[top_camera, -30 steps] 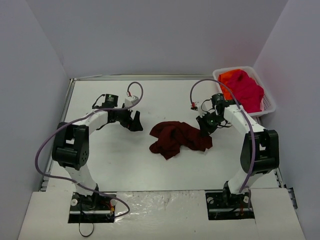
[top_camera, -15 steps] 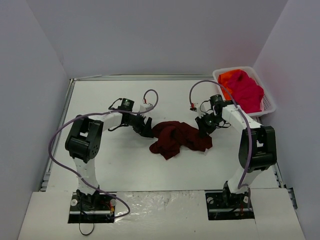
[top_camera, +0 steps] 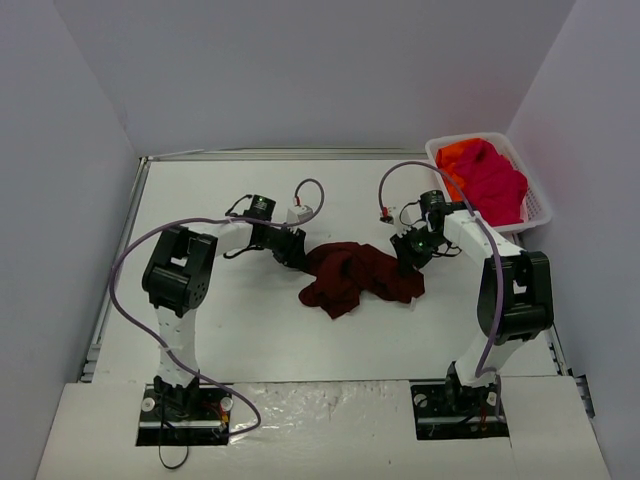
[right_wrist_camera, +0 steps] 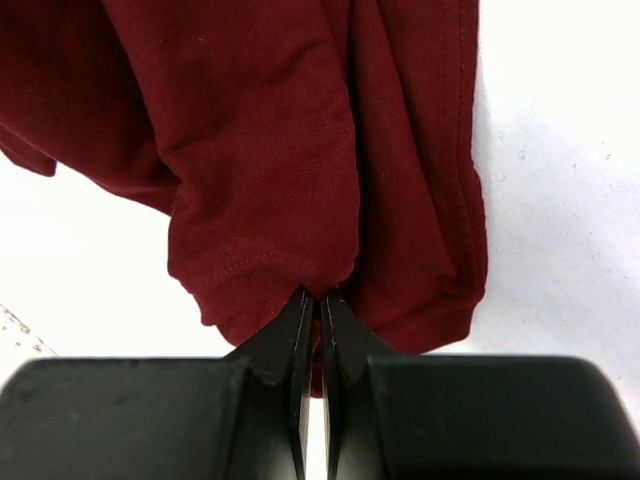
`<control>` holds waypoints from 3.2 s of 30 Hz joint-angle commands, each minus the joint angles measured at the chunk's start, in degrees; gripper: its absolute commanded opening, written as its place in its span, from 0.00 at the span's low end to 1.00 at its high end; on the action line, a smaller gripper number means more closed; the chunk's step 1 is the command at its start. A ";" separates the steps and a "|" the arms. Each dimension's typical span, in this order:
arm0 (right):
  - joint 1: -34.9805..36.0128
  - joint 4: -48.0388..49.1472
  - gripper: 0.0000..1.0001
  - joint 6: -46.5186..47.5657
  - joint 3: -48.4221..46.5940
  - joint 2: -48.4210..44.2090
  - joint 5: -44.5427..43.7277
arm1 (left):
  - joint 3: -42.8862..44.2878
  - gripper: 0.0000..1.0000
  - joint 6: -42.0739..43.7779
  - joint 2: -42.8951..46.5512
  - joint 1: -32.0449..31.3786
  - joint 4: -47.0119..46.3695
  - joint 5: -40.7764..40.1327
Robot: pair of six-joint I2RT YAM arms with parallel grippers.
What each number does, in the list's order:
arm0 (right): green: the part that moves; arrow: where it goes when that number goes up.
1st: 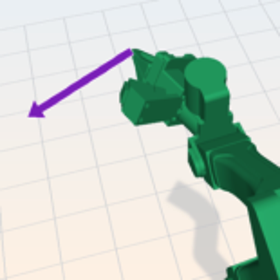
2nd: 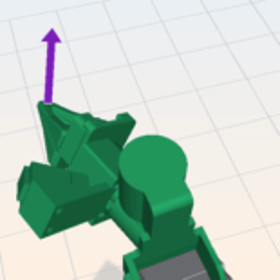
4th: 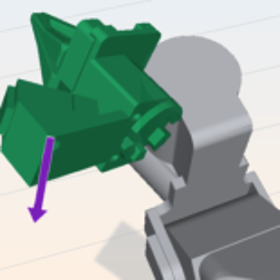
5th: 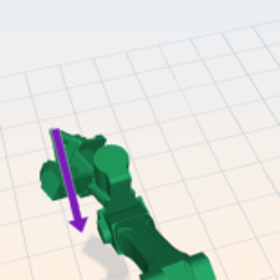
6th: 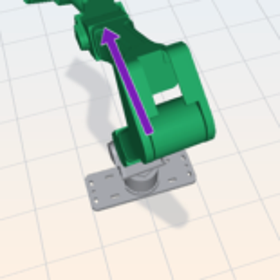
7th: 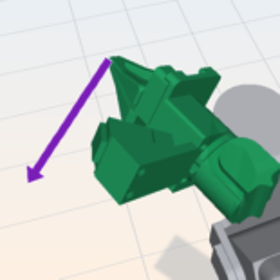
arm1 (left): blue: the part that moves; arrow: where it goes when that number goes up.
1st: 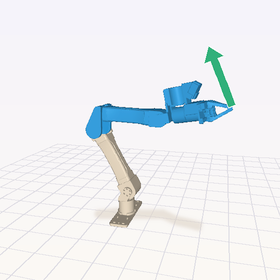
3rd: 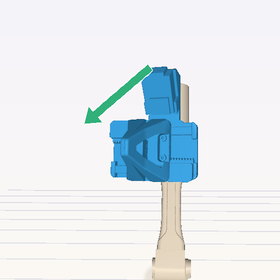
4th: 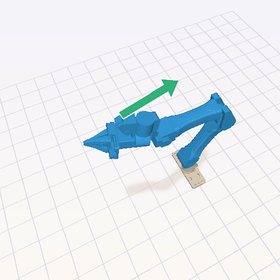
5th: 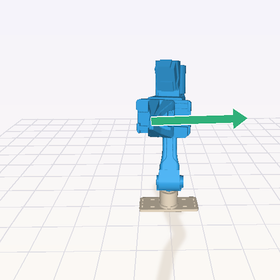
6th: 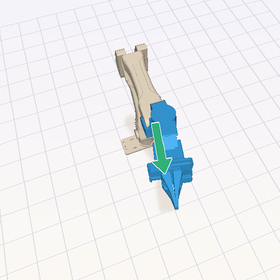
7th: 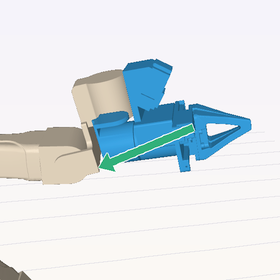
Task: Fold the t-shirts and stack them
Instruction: Flatten out the tshirt
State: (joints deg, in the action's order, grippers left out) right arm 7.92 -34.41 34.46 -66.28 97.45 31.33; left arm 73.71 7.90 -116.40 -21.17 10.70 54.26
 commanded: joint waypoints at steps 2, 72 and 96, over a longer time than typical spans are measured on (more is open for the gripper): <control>0.07 -0.83 0.00 -0.53 0.63 0.20 0.14 | 0.47 0.19 2.82 0.03 -0.98 4.68 -0.21; -3.09 -2.57 0.01 -2.31 -3.08 -27.40 -18.94 | 21.47 0.02 12.58 29.66 -1.85 17.60 -61.91; 4.10 -7.35 0.62 -1.32 -29.27 6.26 24.20 | 30.15 0.02 11.62 24.21 -13.46 23.93 -64.90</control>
State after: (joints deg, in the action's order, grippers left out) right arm 8.03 -41.25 34.35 -95.02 103.24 45.01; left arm 96.42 23.35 -92.42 -34.81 33.45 -9.39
